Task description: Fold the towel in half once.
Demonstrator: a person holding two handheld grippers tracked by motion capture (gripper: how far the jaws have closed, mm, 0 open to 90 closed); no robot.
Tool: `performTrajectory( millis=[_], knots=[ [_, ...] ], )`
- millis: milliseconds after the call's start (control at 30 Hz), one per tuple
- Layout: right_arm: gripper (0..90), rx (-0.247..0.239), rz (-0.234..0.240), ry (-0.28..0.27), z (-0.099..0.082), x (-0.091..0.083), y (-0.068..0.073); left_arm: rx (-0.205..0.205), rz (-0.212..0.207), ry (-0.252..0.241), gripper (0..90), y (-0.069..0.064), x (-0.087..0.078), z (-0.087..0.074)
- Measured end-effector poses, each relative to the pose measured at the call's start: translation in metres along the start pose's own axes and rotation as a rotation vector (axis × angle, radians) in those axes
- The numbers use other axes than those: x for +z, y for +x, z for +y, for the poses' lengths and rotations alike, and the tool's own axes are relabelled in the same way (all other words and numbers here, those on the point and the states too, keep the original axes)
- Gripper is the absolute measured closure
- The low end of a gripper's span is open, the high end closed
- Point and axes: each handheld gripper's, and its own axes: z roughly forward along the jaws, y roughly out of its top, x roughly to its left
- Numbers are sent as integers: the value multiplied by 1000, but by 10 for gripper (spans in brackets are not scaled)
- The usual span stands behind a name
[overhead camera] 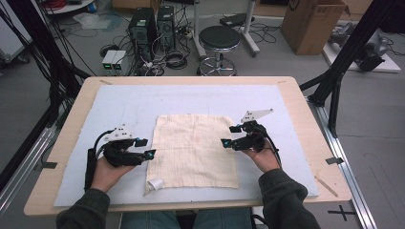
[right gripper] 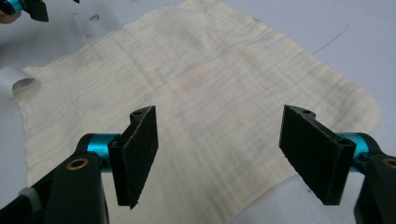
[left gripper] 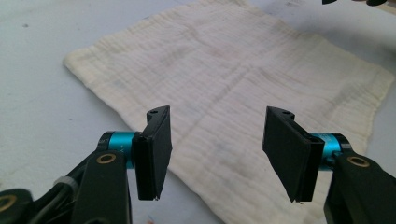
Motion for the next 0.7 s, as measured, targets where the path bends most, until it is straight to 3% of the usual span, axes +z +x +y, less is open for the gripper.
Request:
performTrajectory(
  millis=[367, 600, 700],
  knots=[
    [334, 5, -56, 28, 28, 1, -29, -42, 34, -20, 473, 28, 19, 30],
    [398, 35, -98, 25, 44, 3, -51, -71, 107, -26, 503, 50, 34, 49],
    [415, 73, -115, 21, 46, 6, -61, -90, 143, 2, 518, 60, 43, 53]
  ],
)
